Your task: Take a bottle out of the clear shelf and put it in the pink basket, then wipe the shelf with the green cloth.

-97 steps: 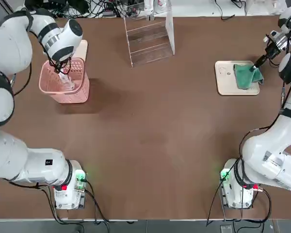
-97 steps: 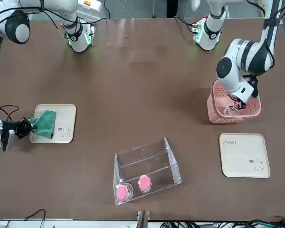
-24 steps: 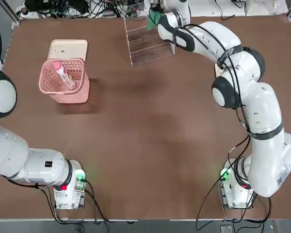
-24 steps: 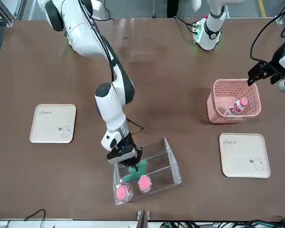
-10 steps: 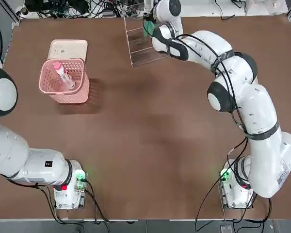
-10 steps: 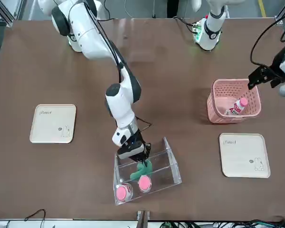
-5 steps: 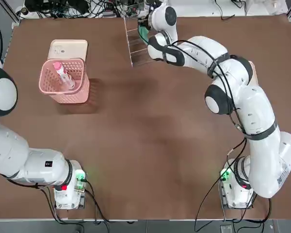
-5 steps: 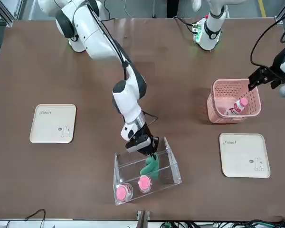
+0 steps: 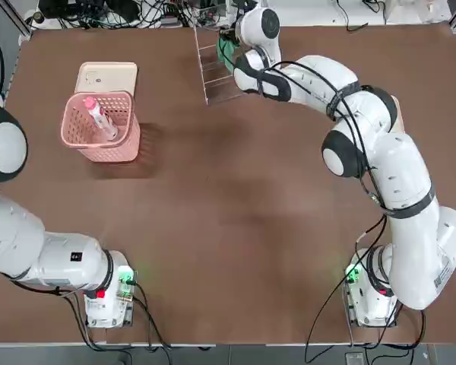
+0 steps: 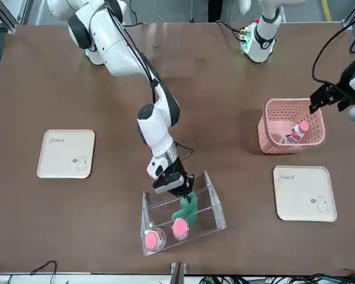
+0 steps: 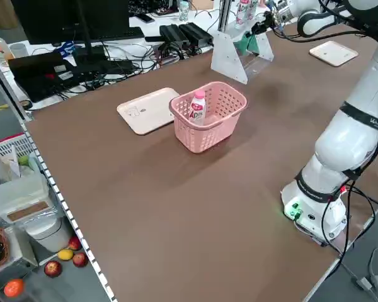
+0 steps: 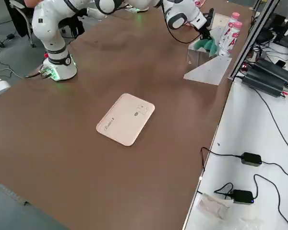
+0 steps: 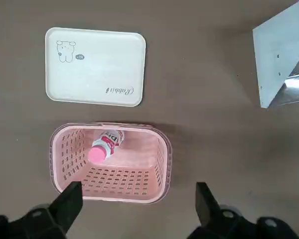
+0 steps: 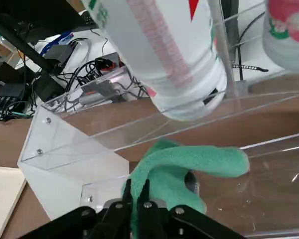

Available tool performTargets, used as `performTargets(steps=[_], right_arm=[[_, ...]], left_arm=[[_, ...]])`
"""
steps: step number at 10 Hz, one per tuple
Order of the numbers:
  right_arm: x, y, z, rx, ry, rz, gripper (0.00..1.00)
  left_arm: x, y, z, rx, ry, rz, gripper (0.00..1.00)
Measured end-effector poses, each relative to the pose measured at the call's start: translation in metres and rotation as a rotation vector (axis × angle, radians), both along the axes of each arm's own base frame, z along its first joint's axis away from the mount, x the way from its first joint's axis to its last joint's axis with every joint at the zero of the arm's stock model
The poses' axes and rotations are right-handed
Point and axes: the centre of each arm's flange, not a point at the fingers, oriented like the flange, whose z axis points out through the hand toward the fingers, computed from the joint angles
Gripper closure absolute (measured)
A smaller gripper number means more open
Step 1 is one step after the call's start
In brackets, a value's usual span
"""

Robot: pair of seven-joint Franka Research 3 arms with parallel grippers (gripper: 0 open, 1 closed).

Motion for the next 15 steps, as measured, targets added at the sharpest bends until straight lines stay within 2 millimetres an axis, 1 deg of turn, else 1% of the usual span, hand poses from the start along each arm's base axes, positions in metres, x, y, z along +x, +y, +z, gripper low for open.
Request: performTargets(steps=[3,5,7,8,9,11,12,13,15], right_arm=[[-0.013,0.018,0.001,0.039,0.025,-0.005,0.95],[-0.023,0.032,0.007,0.084,0.044,-0.002,0.95],[-0.026,0.039,0.013,0.112,0.051,-0.002,0.95],[-0.022,0.034,0.013,0.108,0.047,-0.005,0.95],[-0.013,0.023,0.011,0.076,0.025,0.01,0.95],[0.013,-0.013,0.003,-0.03,-0.021,0.061,0.95],[0.023,-0.027,-0.002,-0.081,-0.032,0.091,0.95],[0.027,-0.035,-0.005,-0.126,-0.031,0.124,0.95],[0.031,-0.042,-0.007,-0.176,-0.033,0.165,0.95]], left_arm=[[0.001,0.001,-0.001,0.0,0.001,0.003,0.0],[0.001,0.002,-0.001,0.0,0.001,0.003,0.0],[0.001,0.002,-0.001,0.0,0.001,0.003,0.0],[0.001,0.002,-0.001,0.0,0.0,0.004,0.0],[0.001,0.002,-0.001,0.0,-0.001,0.004,0.0],[0.001,0.002,-0.001,0.0,-0.003,0.004,0.0],[0.001,0.003,-0.001,0.0,-0.003,0.005,0.0],[0.002,0.003,-0.001,0.0,-0.004,0.005,0.0],[0.002,0.003,-0.001,-0.001,-0.005,0.006,0.0]])
